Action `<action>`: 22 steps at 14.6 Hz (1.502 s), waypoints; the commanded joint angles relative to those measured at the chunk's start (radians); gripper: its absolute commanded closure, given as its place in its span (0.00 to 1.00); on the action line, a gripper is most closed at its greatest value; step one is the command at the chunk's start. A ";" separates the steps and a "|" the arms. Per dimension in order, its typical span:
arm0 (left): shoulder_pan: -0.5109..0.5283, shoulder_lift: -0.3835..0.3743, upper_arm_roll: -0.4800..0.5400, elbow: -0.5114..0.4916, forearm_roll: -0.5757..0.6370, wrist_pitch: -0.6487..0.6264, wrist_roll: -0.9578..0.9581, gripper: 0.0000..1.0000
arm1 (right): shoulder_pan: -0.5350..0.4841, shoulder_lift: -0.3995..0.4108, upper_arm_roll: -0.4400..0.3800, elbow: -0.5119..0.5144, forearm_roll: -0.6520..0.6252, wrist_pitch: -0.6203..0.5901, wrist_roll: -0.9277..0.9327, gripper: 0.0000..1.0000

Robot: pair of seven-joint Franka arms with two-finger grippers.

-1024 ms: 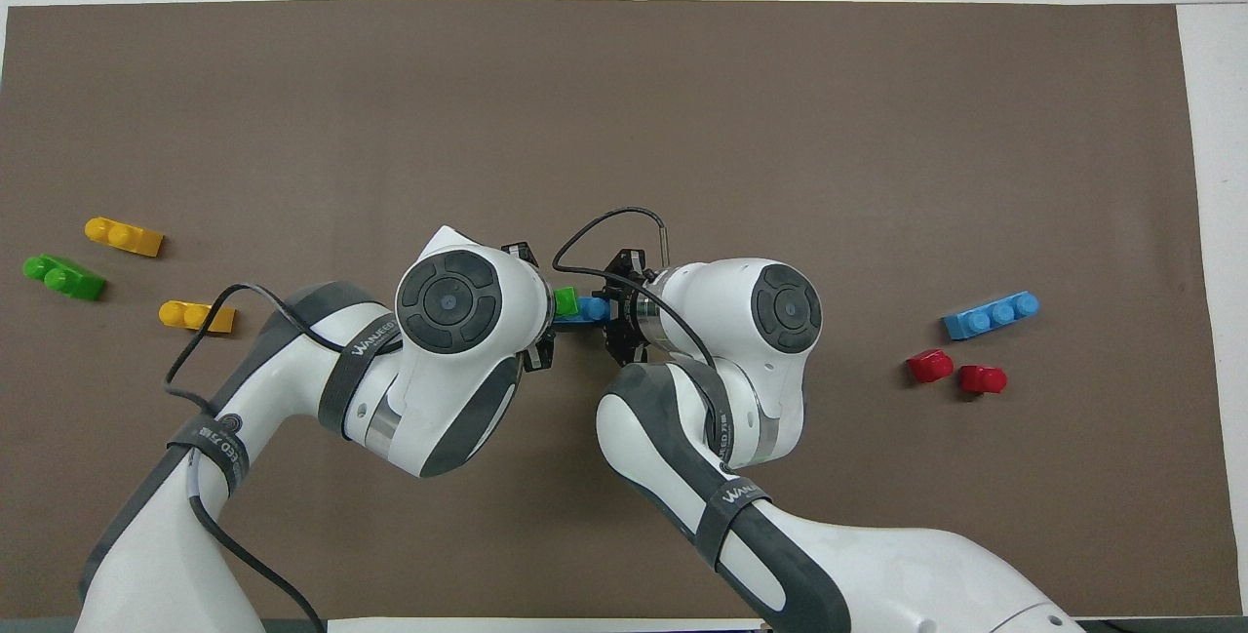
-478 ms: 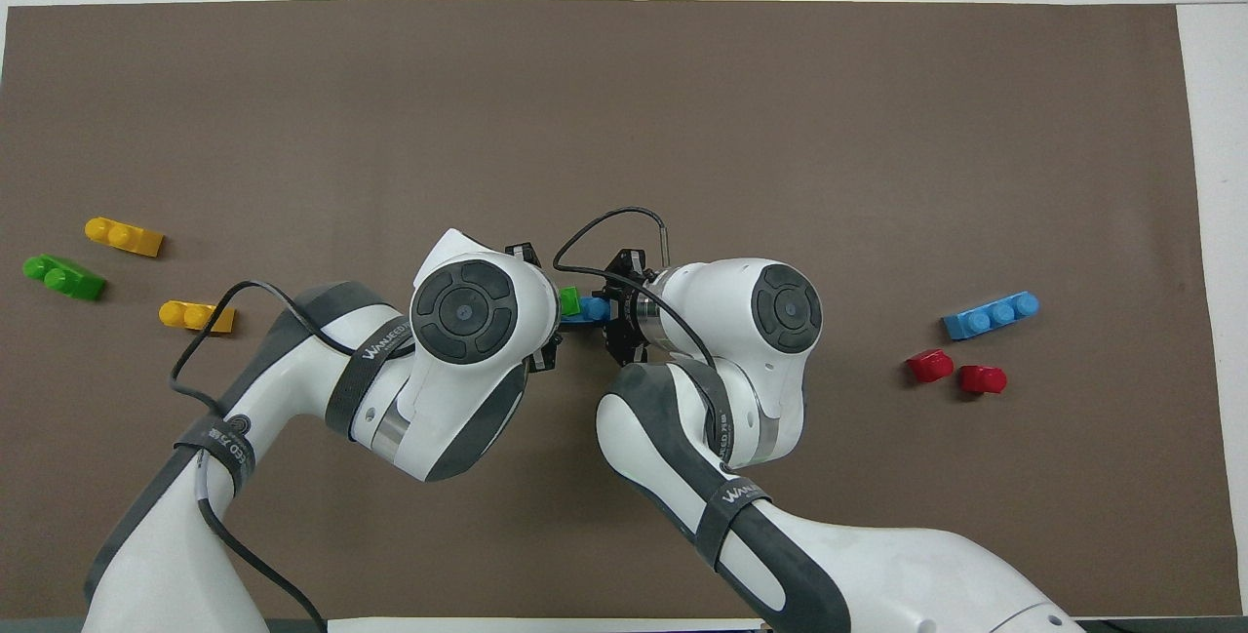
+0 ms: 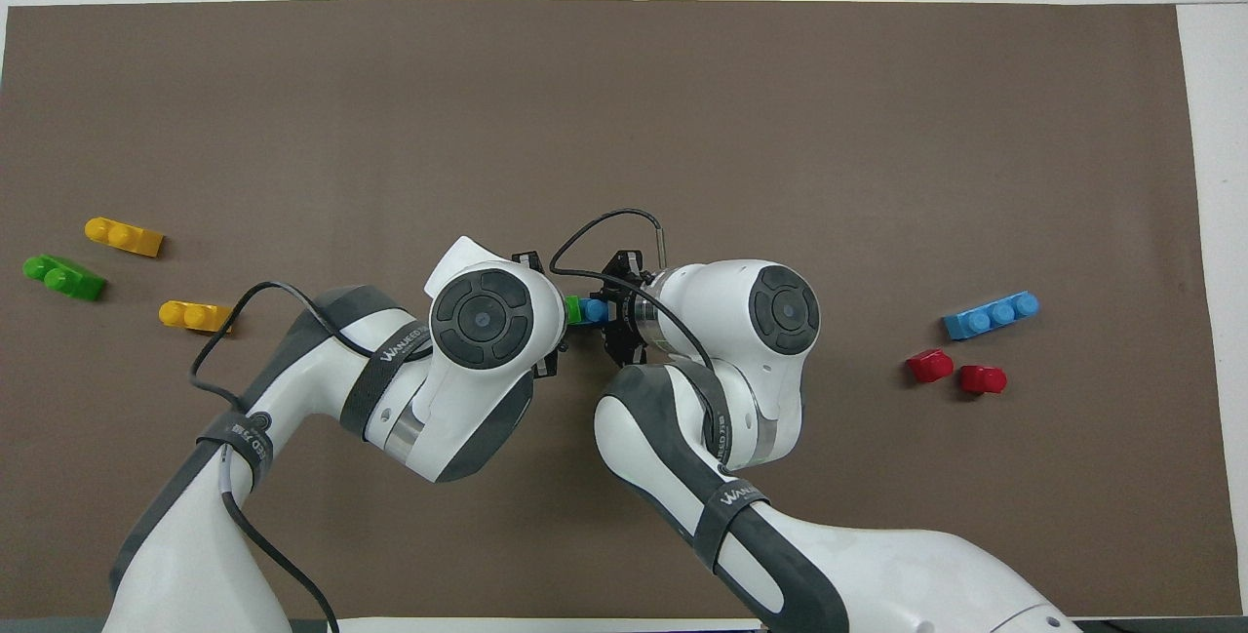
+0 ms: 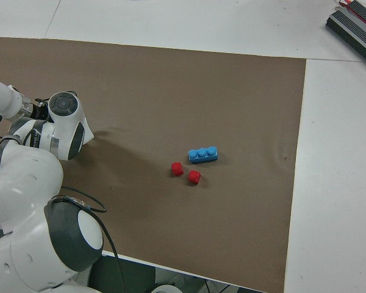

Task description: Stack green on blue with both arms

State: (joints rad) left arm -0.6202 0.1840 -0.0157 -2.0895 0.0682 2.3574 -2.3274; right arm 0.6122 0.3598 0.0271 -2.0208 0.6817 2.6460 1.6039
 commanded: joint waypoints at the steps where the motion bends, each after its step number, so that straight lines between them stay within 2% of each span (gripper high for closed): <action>1: -0.021 0.012 0.014 -0.044 0.012 0.010 -0.032 1.00 | 0.004 0.010 -0.001 -0.010 0.029 0.026 -0.013 1.00; 4: -0.019 0.014 0.014 -0.037 0.018 0.008 -0.029 1.00 | 0.000 0.010 -0.001 -0.010 0.029 0.022 -0.013 1.00; 5: -0.015 0.014 0.014 -0.031 0.036 0.002 -0.021 0.40 | 0.000 0.010 -0.003 -0.010 0.027 0.020 -0.013 0.93; 6: -0.010 0.012 0.014 -0.024 0.045 0.000 -0.017 0.00 | 0.001 0.010 -0.003 -0.010 0.027 0.020 -0.013 0.47; 7: -0.009 0.008 0.014 -0.021 0.045 -0.004 -0.009 0.00 | 0.000 0.010 -0.003 -0.009 0.027 0.017 -0.012 0.24; 8: -0.007 0.002 0.017 -0.015 0.045 -0.010 0.009 0.00 | 0.000 0.010 -0.003 -0.006 0.029 0.017 -0.013 0.08; 11: 0.013 -0.044 0.020 -0.014 0.045 -0.049 0.063 0.00 | -0.055 0.004 -0.001 0.019 0.033 -0.035 -0.009 0.03; 15: 0.074 -0.067 0.020 0.043 0.045 -0.124 0.190 0.00 | -0.182 -0.068 -0.010 0.039 0.021 -0.211 -0.059 0.01; 17: 0.117 -0.083 0.020 0.054 0.045 -0.132 0.268 0.00 | -0.287 -0.111 -0.013 0.060 -0.003 -0.360 -0.206 0.00; 20: 0.206 -0.121 0.022 0.057 0.045 -0.135 0.442 0.00 | -0.432 -0.166 -0.012 0.128 -0.153 -0.578 -0.428 0.00; 22: 0.266 -0.126 0.022 0.083 0.045 -0.154 0.602 0.00 | -0.509 -0.214 -0.013 0.160 -0.233 -0.688 -0.646 0.00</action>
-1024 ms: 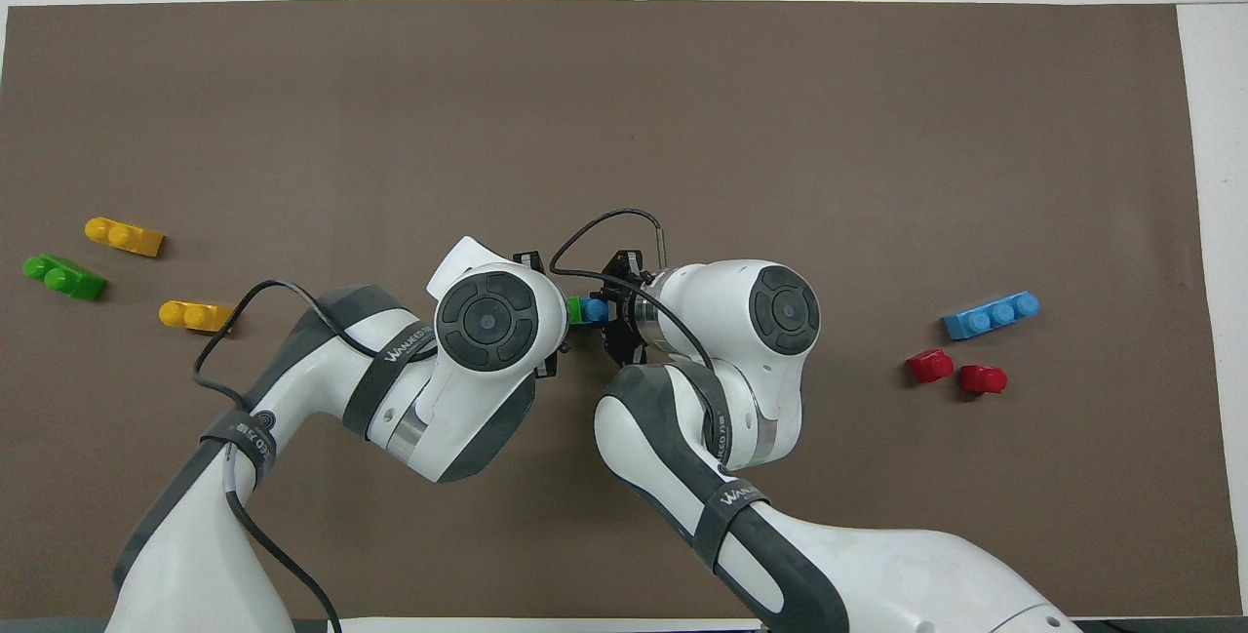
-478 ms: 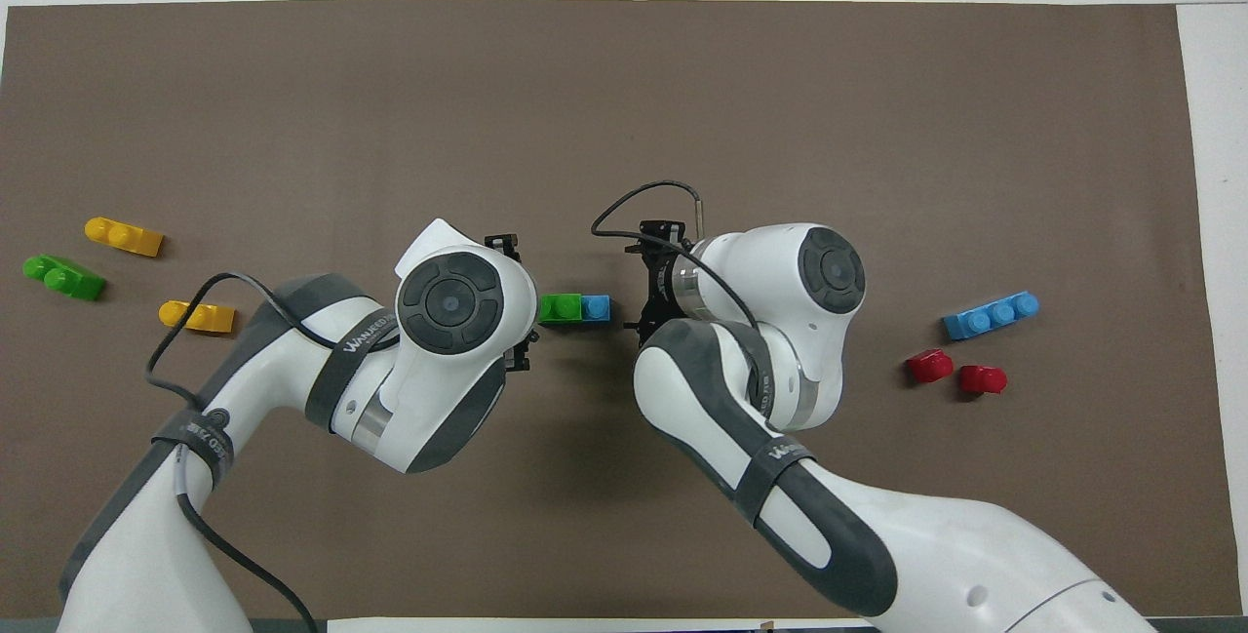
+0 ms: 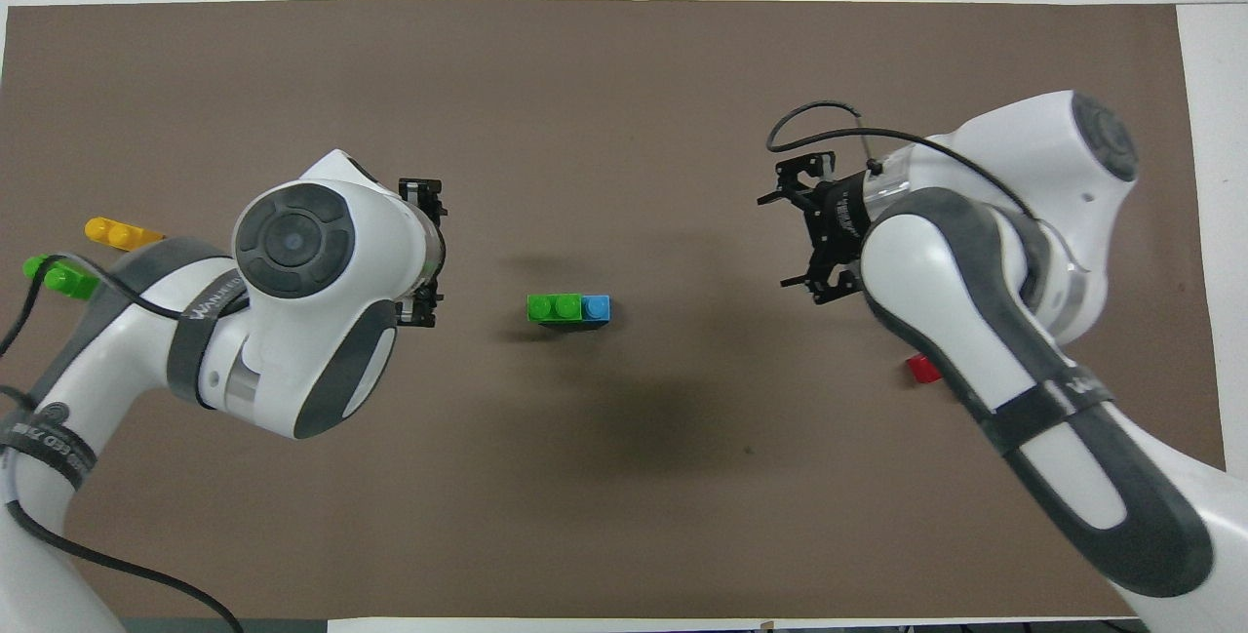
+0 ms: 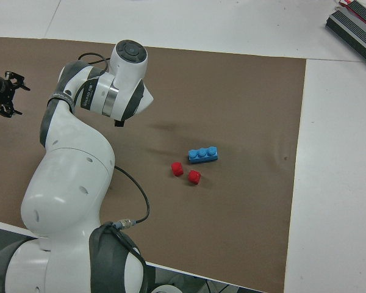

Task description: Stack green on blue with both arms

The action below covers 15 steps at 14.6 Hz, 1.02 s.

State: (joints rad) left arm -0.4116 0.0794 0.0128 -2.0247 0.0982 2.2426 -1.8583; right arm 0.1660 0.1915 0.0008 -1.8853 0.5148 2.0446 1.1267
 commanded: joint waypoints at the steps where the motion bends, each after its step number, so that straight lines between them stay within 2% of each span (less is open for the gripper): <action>1: 0.086 -0.020 -0.007 0.026 0.015 -0.047 0.219 0.00 | -0.101 -0.067 0.013 0.041 -0.096 -0.136 -0.285 0.00; 4: 0.161 -0.020 -0.005 0.034 0.014 -0.048 0.452 0.00 | -0.158 -0.135 0.013 0.081 -0.227 -0.234 -0.548 0.00; 6: 0.209 -0.020 -0.005 0.041 0.014 -0.048 0.629 0.00 | -0.160 -0.202 0.013 0.086 -0.326 -0.280 -0.667 0.00; 9: 0.279 -0.018 -0.005 0.050 0.014 -0.044 0.897 0.00 | -0.158 -0.289 0.015 0.103 -0.407 -0.348 -0.818 0.00; 12: 0.326 -0.010 -0.005 0.093 0.011 -0.057 1.173 0.00 | -0.160 -0.284 0.015 0.205 -0.455 -0.464 -0.953 0.00; 13: 0.332 -0.007 -0.005 0.112 0.011 -0.084 1.270 0.00 | -0.166 -0.256 0.016 0.260 -0.473 -0.498 -0.969 0.00; 15: 0.356 -0.004 -0.005 0.171 -0.003 -0.164 1.471 0.00 | -0.166 -0.228 0.016 0.304 -0.502 -0.512 -0.990 0.00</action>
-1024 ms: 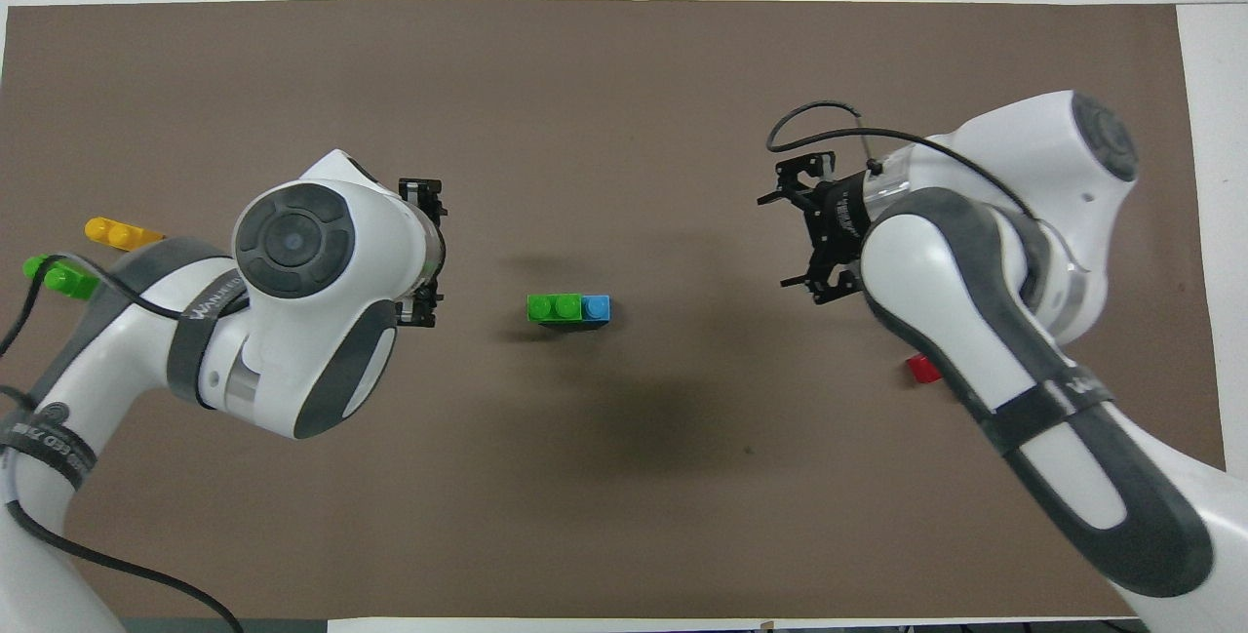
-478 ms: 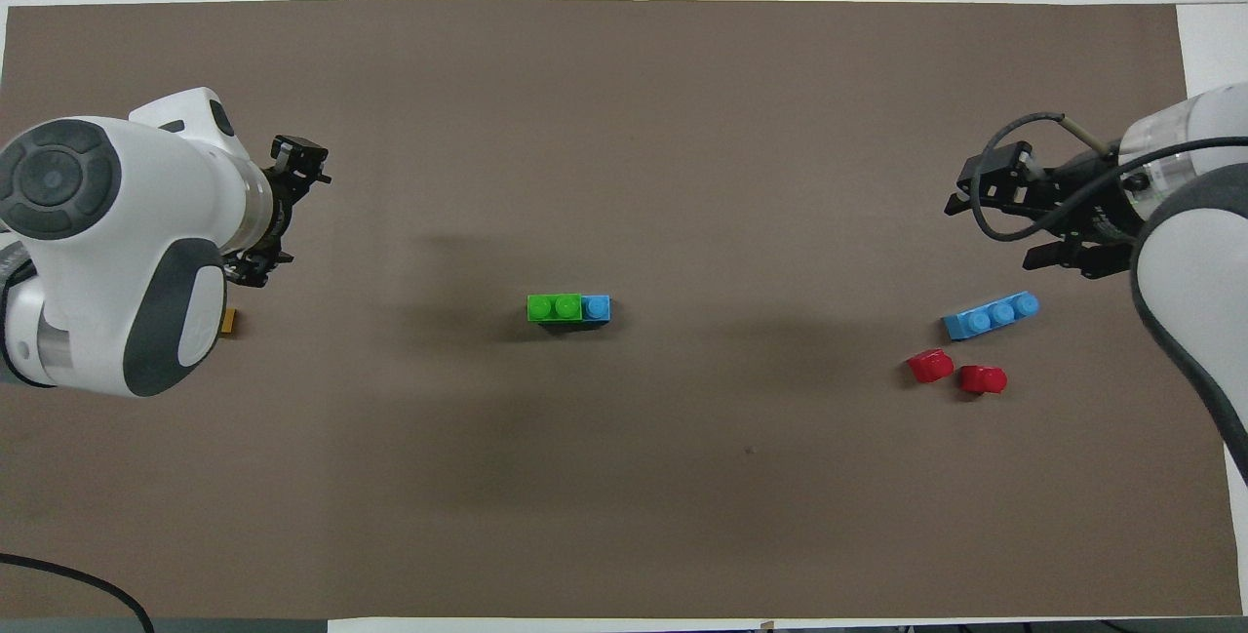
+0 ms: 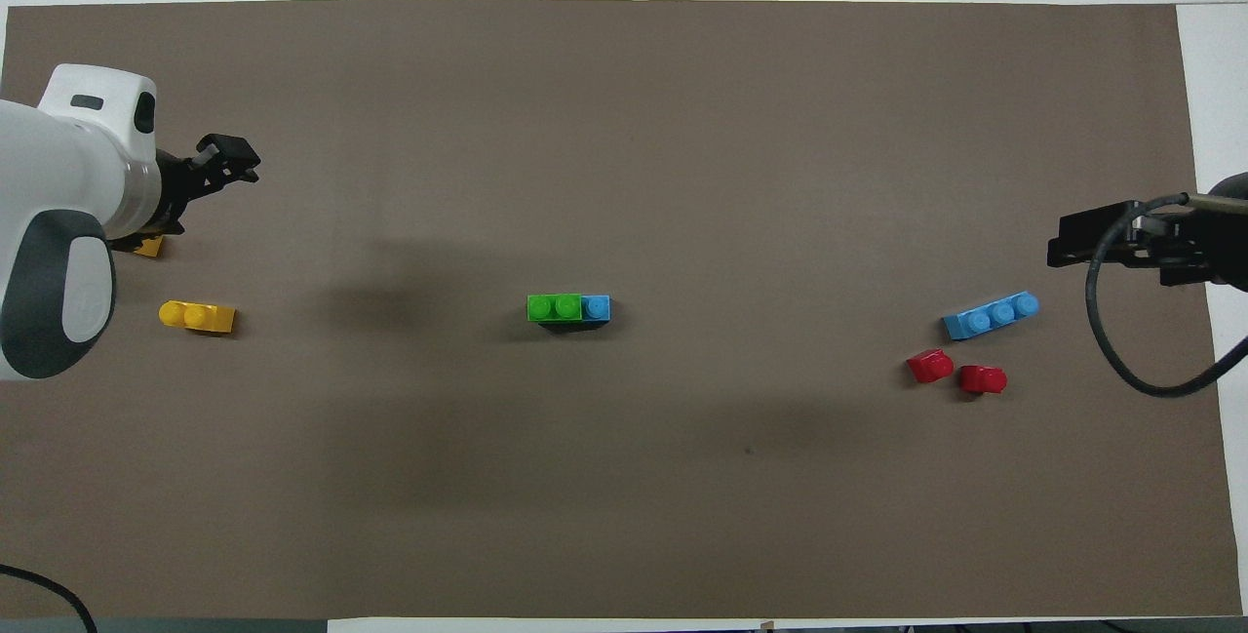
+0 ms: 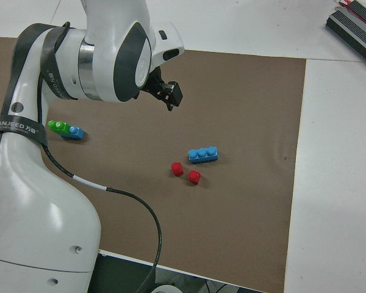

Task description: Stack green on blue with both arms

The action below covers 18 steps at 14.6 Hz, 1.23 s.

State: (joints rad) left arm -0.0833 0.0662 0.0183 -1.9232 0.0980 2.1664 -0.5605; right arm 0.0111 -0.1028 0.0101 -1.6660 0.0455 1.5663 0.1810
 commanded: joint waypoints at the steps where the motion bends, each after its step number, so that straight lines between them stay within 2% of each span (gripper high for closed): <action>1: 0.045 0.010 -0.011 0.105 -0.032 -0.129 0.276 0.00 | -0.013 0.072 0.005 0.095 -0.033 -0.037 -0.046 0.00; 4: 0.054 0.023 -0.009 0.238 -0.093 -0.314 0.428 0.00 | -0.023 0.104 0.005 0.117 -0.033 -0.032 -0.046 0.00; 10: 0.046 0.021 -0.015 0.418 -0.080 -0.591 0.491 0.00 | -0.048 0.120 0.005 0.098 -0.044 0.035 -0.069 0.00; 13: 0.046 0.027 -0.015 0.477 -0.083 -0.658 0.491 0.00 | -0.054 0.118 0.005 0.095 -0.044 0.034 -0.075 0.00; 18: 0.045 0.023 -0.020 0.470 -0.092 -0.652 0.553 0.00 | -0.052 0.117 0.007 0.091 -0.067 0.023 -0.081 0.00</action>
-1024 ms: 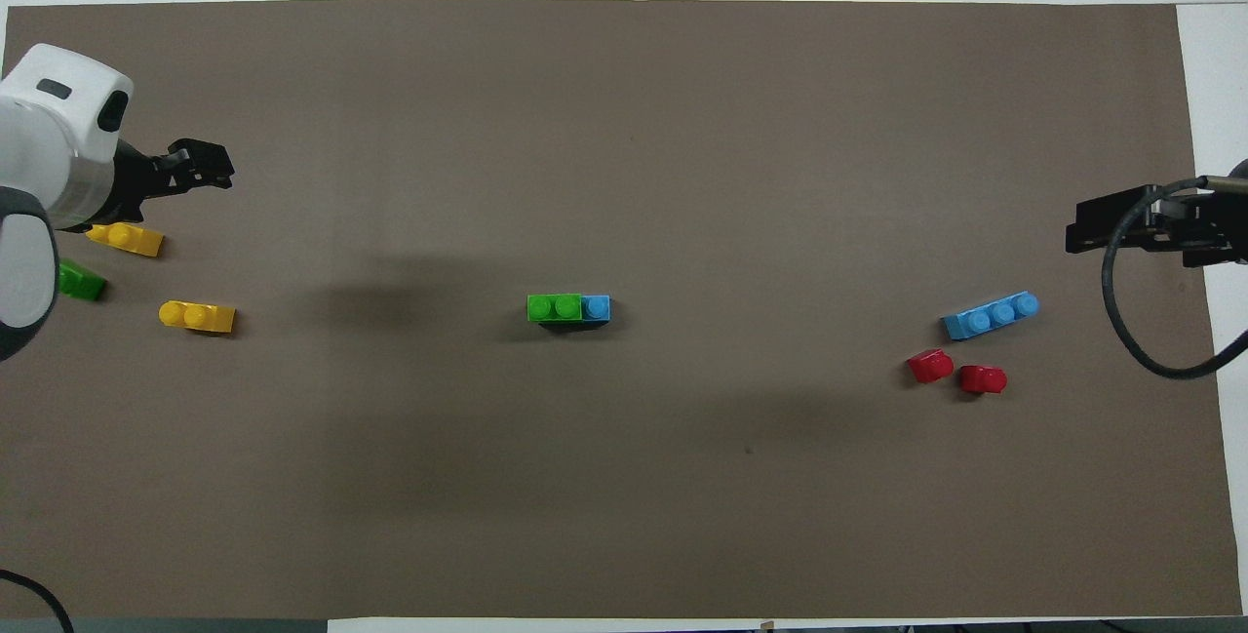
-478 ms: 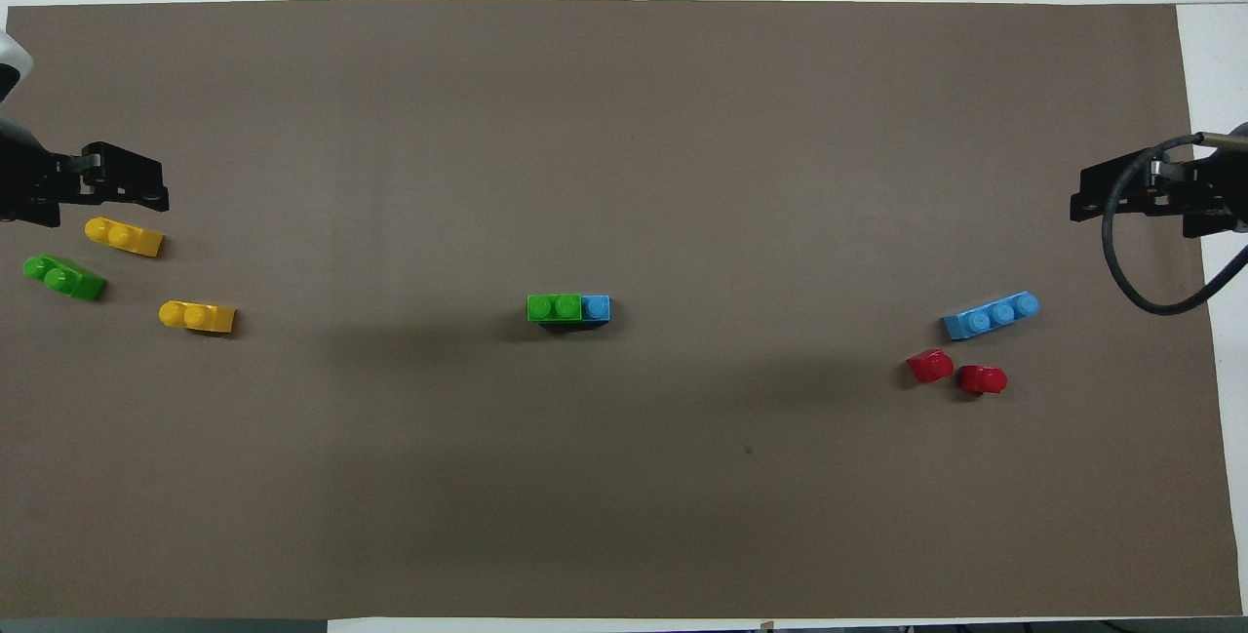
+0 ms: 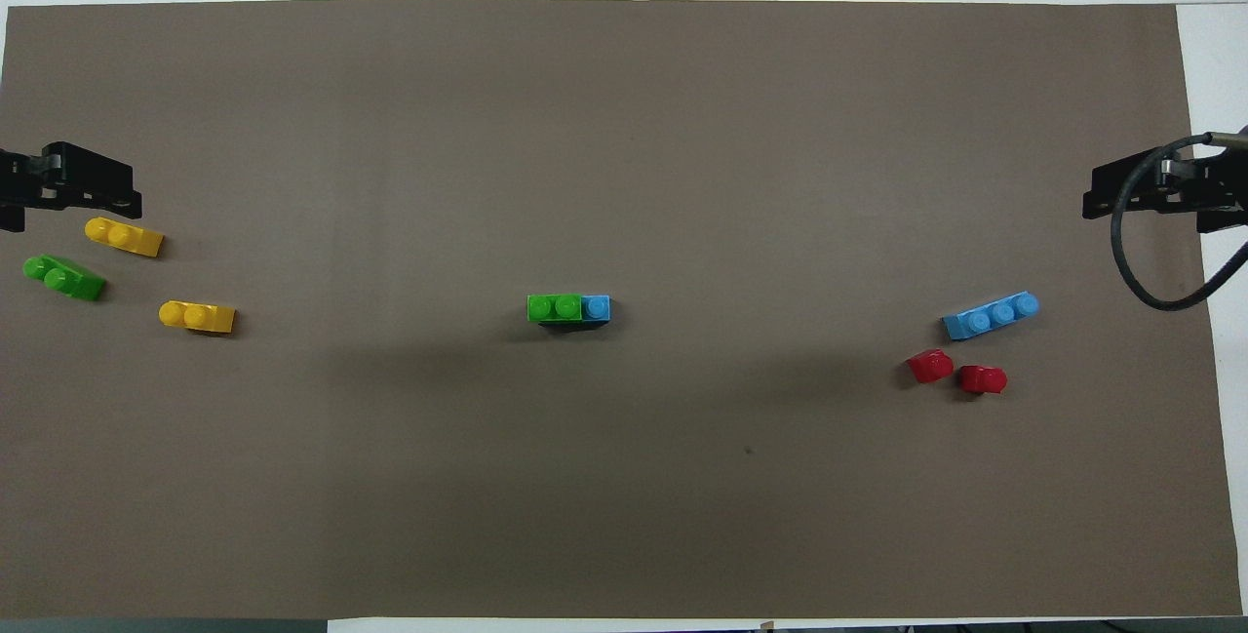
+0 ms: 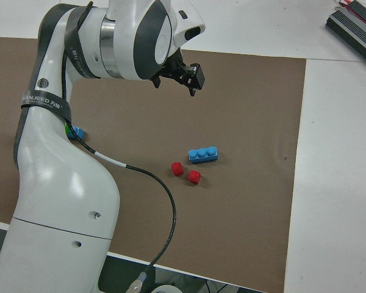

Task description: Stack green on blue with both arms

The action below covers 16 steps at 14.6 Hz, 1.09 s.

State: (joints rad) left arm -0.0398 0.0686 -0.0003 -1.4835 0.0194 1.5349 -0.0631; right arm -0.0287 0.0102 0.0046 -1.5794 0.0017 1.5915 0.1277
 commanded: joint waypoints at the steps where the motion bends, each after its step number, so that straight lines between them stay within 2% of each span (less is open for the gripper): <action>1: 0.003 0.020 -0.001 0.029 -0.013 -0.018 0.083 0.00 | -0.011 0.004 0.012 0.002 -0.023 -0.002 -0.029 0.00; 16: 0.000 0.022 0.002 0.031 -0.012 0.011 0.105 0.00 | -0.013 -0.006 0.012 -0.016 -0.025 -0.013 -0.121 0.00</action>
State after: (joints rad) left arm -0.0400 0.0749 -0.0014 -1.4806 0.0188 1.5435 0.0267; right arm -0.0290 0.0105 0.0056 -1.5855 0.0008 1.5868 0.0394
